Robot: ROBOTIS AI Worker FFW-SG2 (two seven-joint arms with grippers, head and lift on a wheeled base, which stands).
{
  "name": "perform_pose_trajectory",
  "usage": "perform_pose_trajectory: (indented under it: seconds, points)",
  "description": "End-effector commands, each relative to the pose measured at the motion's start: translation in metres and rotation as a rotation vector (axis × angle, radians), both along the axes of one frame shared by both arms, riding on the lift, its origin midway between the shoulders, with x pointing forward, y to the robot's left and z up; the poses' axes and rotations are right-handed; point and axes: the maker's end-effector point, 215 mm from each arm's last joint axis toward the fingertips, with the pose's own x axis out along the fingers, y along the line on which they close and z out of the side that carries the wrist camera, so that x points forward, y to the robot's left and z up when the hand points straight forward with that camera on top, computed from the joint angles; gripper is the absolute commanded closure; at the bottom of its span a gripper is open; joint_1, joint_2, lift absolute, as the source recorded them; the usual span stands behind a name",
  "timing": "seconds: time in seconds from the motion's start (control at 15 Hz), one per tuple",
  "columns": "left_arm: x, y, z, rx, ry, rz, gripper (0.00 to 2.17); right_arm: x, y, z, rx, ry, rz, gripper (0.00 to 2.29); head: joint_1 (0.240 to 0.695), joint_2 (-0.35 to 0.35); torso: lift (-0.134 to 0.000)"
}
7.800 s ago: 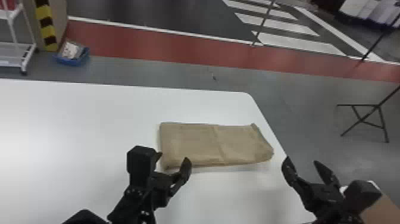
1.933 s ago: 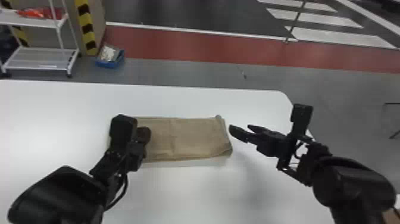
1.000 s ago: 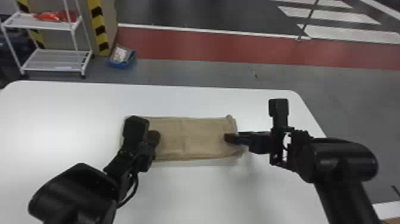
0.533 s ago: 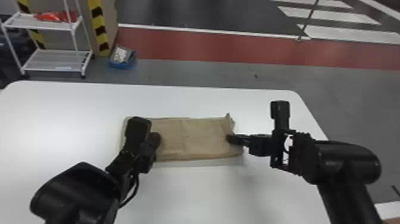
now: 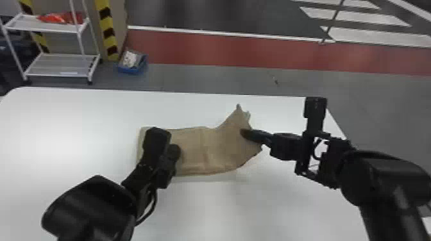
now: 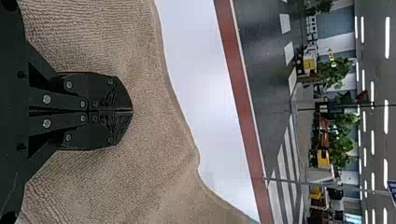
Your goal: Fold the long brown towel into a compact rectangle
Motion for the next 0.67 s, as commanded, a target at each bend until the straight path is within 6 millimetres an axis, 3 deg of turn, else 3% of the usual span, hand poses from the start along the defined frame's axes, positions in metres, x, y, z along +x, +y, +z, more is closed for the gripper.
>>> perform_pose_trajectory:
  seconds: [0.0,0.4,0.47,0.6]
  points:
    - [-0.002,-0.007,0.001,-0.003,-0.009,-0.004,1.77,-0.005,0.009,0.023,0.02,-0.041,0.013,1.42,0.695,-0.157,-0.124]
    - [0.011,0.028,0.047,-0.064,-0.117,0.071,1.76,-0.001,-0.009,0.03,0.002,-0.057,-0.017,1.42,0.695,-0.148,-0.124]
    - [0.009,0.042,0.042,-0.057,-0.11,0.085,1.76,0.001,-0.016,0.031,-0.002,-0.06,-0.029,1.42,0.695,-0.145,-0.124]
    - [0.007,0.043,0.035,-0.057,-0.094,0.075,1.76,0.003,-0.02,0.034,-0.001,-0.065,-0.036,1.42,0.695,-0.135,-0.124]
